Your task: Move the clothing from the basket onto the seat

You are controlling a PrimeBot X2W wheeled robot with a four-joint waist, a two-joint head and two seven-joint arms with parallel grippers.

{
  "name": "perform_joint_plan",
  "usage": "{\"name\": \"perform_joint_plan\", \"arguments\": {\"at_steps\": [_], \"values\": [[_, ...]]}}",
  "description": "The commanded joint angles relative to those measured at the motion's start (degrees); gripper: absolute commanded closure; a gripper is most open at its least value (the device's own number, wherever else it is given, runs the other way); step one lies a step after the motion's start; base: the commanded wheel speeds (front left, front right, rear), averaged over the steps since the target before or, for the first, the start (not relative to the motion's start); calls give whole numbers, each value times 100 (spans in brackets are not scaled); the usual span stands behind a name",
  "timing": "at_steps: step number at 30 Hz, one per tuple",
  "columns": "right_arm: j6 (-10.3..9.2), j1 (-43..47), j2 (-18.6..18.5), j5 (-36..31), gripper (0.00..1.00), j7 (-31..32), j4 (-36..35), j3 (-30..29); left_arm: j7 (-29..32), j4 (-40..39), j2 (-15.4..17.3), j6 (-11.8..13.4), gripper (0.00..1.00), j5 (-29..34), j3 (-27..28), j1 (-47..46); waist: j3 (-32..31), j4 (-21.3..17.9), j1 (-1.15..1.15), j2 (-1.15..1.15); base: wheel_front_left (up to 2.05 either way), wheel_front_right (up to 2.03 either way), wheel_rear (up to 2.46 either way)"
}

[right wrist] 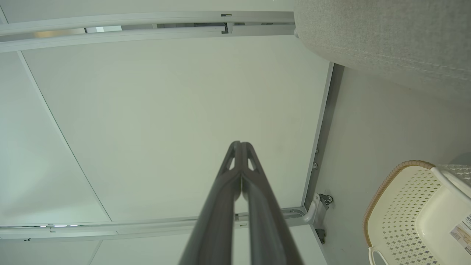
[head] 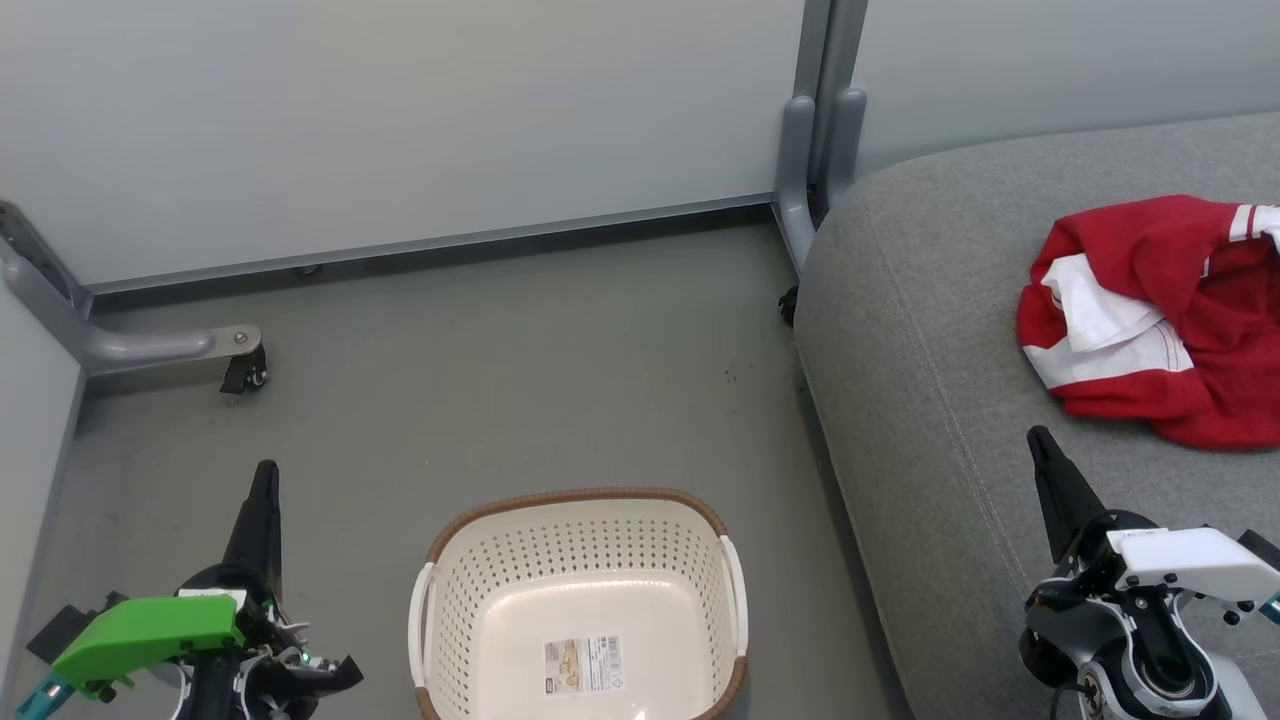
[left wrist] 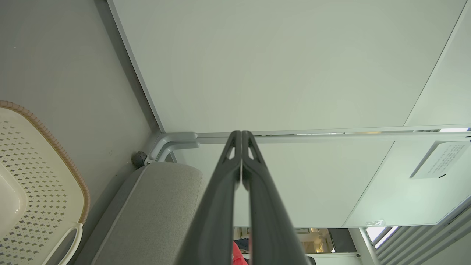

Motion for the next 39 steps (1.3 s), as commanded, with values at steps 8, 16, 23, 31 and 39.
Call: {"name": "perform_joint_plan", "arguments": {"at_steps": [8, 16, 23, 31, 39], "values": [[3, -35, 19, -40, 100, 40, 13, -33, 9, 4, 18, -34, 100, 7, 33, -75, 0, 0, 0, 0, 0, 0, 0], [2, -37, 22, -44, 100, 41, 13, -44, 14, 4, 15, -34, 100, 12, 36, -76, 0, 0, 0, 0, 0, 0, 0], [2, -38, 27, -51, 100, 48, 14, -53, 15, 5, 12, -34, 100, 16, 39, -76, 0, 0, 0, 0, 0, 0, 0], [2, -39, 35, -59, 100, 52, 14, -61, 19, 4, 9, -34, 100, 20, 41, -77, 0, 0, 0, 0, 0, 0, 0], [2, -40, 38, -71, 100, 63, 15, -69, 23, 6, 6, -34, 100, 23, 42, -77, 0, 0, 0, 0, 0, 0, 0]]}}
